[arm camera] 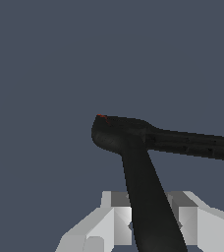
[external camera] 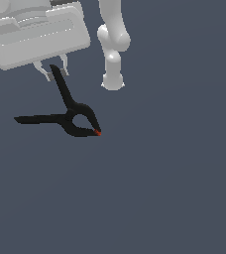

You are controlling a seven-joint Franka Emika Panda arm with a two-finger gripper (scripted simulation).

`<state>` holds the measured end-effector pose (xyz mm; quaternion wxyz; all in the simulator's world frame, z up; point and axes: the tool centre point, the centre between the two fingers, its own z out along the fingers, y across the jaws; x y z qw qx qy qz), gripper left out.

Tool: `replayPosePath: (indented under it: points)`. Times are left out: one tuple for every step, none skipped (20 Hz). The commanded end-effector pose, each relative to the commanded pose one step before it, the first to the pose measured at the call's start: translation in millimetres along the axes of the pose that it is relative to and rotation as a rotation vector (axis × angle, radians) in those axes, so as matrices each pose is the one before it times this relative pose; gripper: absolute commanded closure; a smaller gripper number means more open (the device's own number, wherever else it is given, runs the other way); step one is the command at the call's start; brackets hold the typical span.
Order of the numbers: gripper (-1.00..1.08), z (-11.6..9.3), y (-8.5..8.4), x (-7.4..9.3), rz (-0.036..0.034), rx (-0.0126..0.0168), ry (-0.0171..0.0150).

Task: Pick up the object and move it to a goal position.

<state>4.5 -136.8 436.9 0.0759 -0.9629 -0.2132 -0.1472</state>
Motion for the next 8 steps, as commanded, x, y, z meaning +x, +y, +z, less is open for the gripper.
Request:
replayPosePath:
  points:
    - [1.08,-6.66,-0.04,7.06,-0.00071,-0.00193,0.00192]
    - [1.08,-1.43,0.03,1.74,0.0,0.0,0.0]
    - [1.08,-1.2,0.03,1.45,0.0,0.0,0.0]
    - [1.08,-0.88,-0.16,1.33,-0.00051,0.00046,0.00011]
    - [1.08,-0.75,0.03,0.91,0.0,0.0,0.0]
    - [1.08,-0.53,0.02,0.65,0.0,0.0,0.0]
    - [1.08,-0.32,0.01,0.39,0.0,0.0,0.0]
    - [1.08,-0.11,0.0,0.13,0.0,0.0,0.0]
